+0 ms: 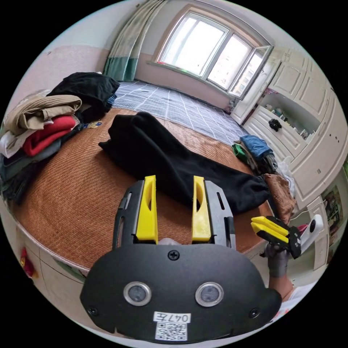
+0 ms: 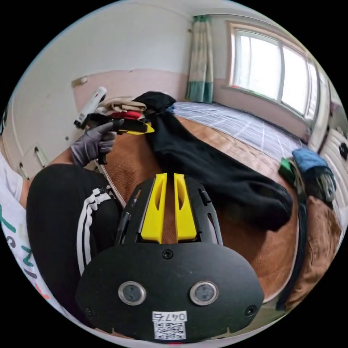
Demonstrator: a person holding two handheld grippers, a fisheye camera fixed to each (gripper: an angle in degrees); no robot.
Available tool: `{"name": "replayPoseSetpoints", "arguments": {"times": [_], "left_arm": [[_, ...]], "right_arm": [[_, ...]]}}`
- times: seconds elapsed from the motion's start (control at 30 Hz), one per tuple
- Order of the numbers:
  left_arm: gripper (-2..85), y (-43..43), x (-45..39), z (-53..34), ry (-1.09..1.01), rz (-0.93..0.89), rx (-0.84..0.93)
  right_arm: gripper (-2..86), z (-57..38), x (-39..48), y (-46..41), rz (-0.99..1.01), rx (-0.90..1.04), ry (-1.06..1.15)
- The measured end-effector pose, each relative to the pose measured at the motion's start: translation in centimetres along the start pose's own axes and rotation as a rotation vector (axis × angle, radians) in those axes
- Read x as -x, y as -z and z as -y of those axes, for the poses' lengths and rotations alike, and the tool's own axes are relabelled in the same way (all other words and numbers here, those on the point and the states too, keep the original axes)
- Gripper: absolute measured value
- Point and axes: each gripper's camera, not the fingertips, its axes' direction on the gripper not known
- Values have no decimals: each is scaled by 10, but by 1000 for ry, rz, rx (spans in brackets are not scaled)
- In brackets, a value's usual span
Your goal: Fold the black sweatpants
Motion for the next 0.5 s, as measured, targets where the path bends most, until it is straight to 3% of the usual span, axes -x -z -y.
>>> {"name": "replayPoseSetpoints", "arguments": {"times": [0.23,0.5], "left_arm": [[137,3,7,-22,72,2,-25],[135,2,-8,-43,96,8,-78]], "right_arm": [[34,49,15,-77,-121,149,-48],[5,61,21,-57,-41,160,-53]]}}
